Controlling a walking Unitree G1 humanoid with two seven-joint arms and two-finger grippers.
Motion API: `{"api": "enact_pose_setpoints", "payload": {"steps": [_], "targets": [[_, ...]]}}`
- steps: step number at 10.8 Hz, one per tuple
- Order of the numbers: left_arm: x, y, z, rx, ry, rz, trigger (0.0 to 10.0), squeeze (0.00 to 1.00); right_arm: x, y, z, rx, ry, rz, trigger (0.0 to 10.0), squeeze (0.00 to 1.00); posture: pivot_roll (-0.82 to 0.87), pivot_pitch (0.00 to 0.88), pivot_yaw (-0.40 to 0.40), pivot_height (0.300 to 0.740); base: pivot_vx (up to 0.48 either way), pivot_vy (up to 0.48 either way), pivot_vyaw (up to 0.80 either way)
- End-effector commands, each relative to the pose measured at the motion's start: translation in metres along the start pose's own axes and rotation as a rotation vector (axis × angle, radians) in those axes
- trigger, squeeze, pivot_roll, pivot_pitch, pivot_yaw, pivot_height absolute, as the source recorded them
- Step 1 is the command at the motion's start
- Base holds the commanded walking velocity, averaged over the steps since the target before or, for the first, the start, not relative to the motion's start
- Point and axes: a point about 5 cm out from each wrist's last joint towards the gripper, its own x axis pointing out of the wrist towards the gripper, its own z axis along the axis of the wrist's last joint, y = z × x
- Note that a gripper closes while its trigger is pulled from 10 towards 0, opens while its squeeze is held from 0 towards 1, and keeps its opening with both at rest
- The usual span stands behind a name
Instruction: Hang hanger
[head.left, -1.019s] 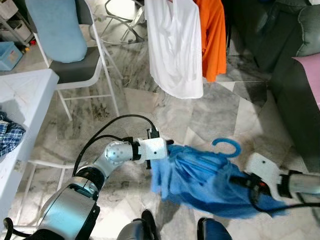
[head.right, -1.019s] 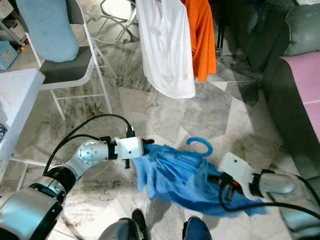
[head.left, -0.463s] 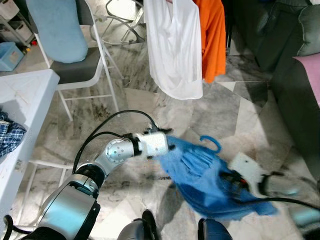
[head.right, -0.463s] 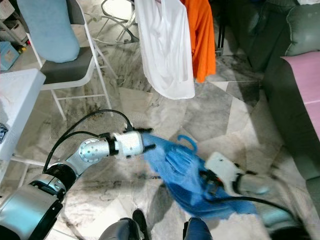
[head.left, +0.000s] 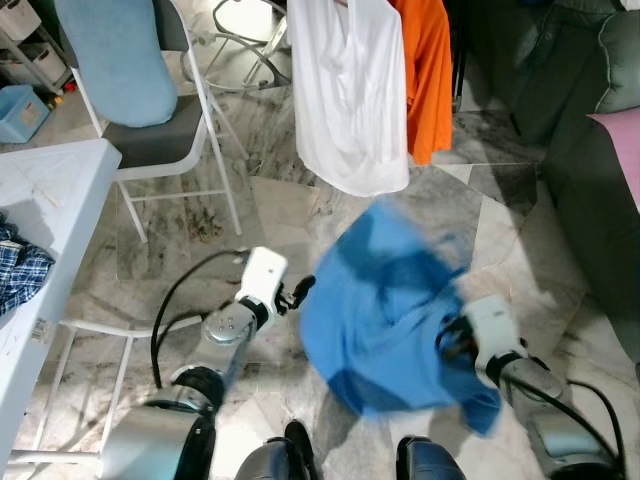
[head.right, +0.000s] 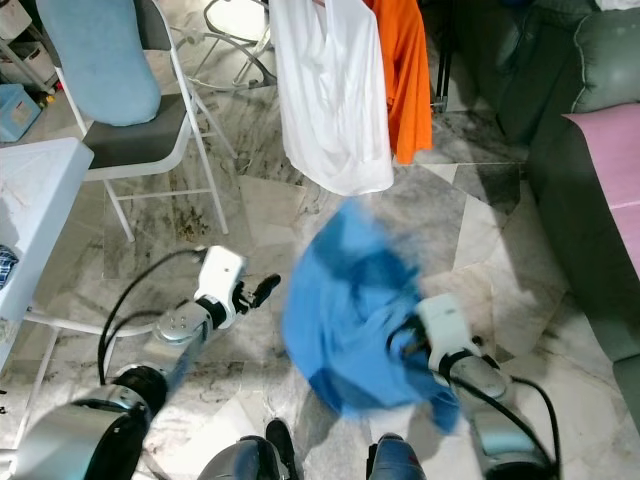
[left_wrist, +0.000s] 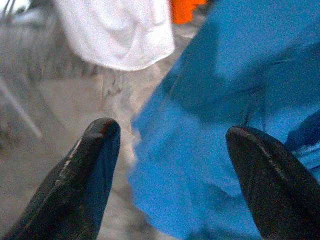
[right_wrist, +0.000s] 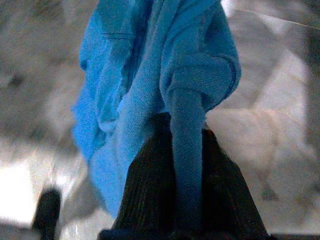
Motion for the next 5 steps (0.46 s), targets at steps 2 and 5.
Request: {"api": "enact_pose_setpoints", "payload": {"steps": [2, 5], "targets": [[-0.009, 0.001, -0.023, -0.105, 0.063, 0.076, 10.0, 1.00, -0.001, 0.005, -0.005, 0.102, -0.024, -0.112, 0.0, 0.00, -0.30, 0.147, 0.134, 0.740, 0.000, 0.000, 0.00], [-0.007, 0.001, -0.018, -0.166, 0.043, 0.111, 10.0, 0.00, -0.003, 0.015, -0.011, 0.130, -0.017, -0.170, 10.0, 0.00, -0.32, 0.115, 0.109, 0.740, 0.000, 0.000, 0.00]]}}
